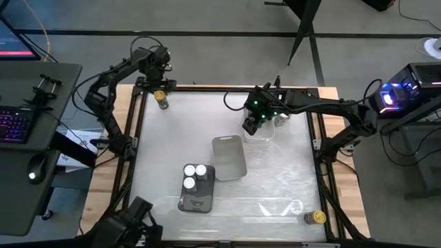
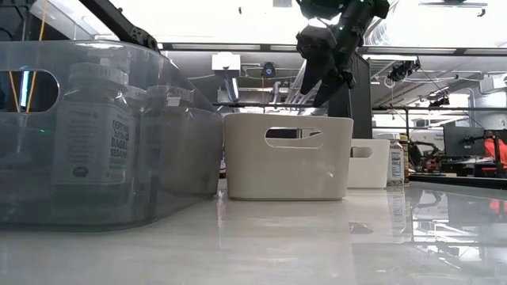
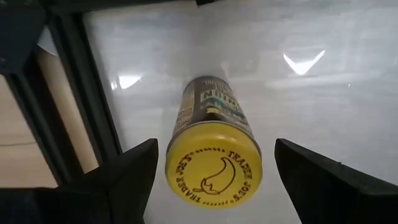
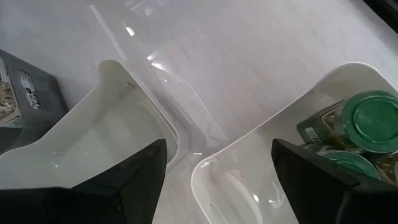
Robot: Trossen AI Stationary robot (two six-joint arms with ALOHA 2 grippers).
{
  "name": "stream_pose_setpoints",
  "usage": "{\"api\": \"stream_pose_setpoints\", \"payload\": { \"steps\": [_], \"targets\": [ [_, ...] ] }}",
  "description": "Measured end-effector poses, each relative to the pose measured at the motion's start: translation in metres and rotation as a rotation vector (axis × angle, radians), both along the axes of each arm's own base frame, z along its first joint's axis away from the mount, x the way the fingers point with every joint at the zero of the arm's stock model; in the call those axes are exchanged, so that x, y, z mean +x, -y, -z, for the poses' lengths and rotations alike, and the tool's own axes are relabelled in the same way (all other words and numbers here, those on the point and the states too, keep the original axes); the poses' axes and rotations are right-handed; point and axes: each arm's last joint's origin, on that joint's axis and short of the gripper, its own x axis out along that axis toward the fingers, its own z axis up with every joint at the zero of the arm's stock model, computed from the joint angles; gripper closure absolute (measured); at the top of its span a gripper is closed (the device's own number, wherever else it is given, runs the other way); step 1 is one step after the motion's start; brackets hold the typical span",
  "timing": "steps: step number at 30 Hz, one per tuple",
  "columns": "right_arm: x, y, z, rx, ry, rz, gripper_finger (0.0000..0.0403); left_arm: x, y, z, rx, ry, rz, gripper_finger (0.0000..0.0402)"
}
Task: Sort spices by type
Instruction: Put the yellow seasoning bottle into the gray bin
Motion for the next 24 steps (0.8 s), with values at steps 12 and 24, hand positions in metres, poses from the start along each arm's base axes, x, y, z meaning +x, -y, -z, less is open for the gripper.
{"api": "stream_pose_setpoints", "payload": {
  "steps": [12, 24],
  "targets": [
    [0.0000, 0.0000, 0.0000, -0.004, -0.001, -0.006, 0.0116, 0.0034, -0.0023, 0.0090, -0.038, 0.004, 0.012, 0.0092],
    [0.0000, 0.0000, 0.0000, -0.004, -0.001, -0.006, 0.0116, 0.0041, 0.0007, 0.0084, -0.055, -0.010, -0.006, 0.0189]
  ]
}}
